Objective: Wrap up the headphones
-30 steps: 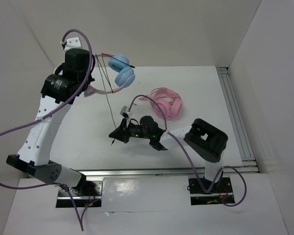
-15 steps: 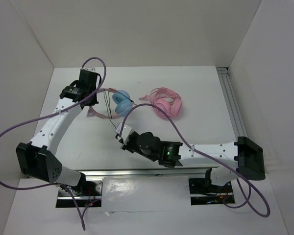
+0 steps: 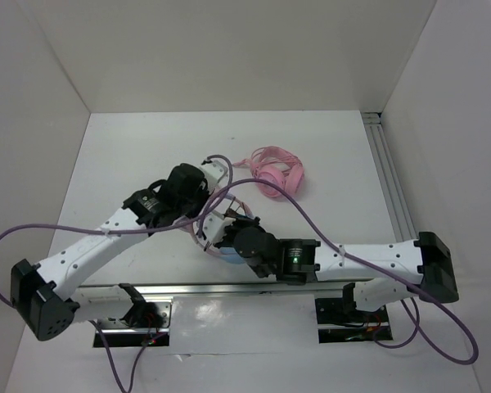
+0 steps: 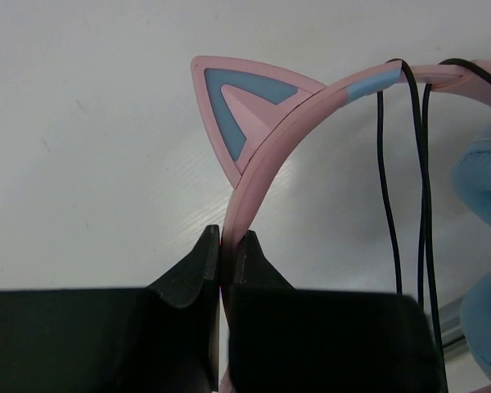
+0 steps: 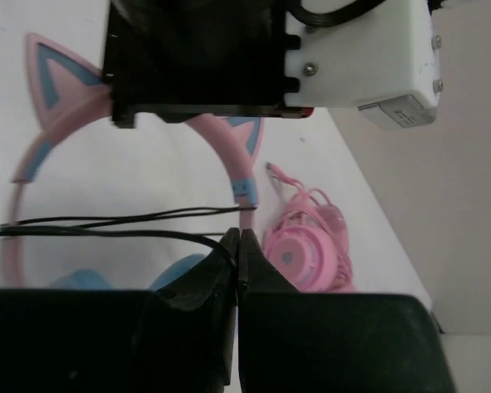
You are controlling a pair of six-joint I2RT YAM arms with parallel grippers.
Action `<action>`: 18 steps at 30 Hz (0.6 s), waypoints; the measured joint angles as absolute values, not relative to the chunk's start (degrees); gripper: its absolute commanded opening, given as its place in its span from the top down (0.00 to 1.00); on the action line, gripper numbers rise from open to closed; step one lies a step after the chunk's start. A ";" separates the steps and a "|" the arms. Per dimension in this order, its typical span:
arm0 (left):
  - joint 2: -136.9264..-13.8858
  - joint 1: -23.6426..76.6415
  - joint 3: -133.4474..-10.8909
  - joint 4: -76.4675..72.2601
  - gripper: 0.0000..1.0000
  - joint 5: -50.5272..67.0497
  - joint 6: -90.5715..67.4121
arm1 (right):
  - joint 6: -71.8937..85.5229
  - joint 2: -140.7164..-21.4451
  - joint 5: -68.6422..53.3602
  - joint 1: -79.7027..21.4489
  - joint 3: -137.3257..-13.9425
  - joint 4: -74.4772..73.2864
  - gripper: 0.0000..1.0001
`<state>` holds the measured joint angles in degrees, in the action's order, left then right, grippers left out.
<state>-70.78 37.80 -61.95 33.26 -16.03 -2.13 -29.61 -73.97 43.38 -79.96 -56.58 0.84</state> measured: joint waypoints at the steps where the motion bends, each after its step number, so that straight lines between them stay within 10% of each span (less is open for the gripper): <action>1: -69.34 38.96 -61.56 32.86 1.00 -14.90 -1.02 | -30.83 -73.71 44.69 -80.07 -56.40 1.23 0.97; 18: -63.72 42.98 -60.86 38.06 1.00 -7.62 -0.47 | -50.59 -70.81 52.27 -80.75 -44.88 21.06 0.90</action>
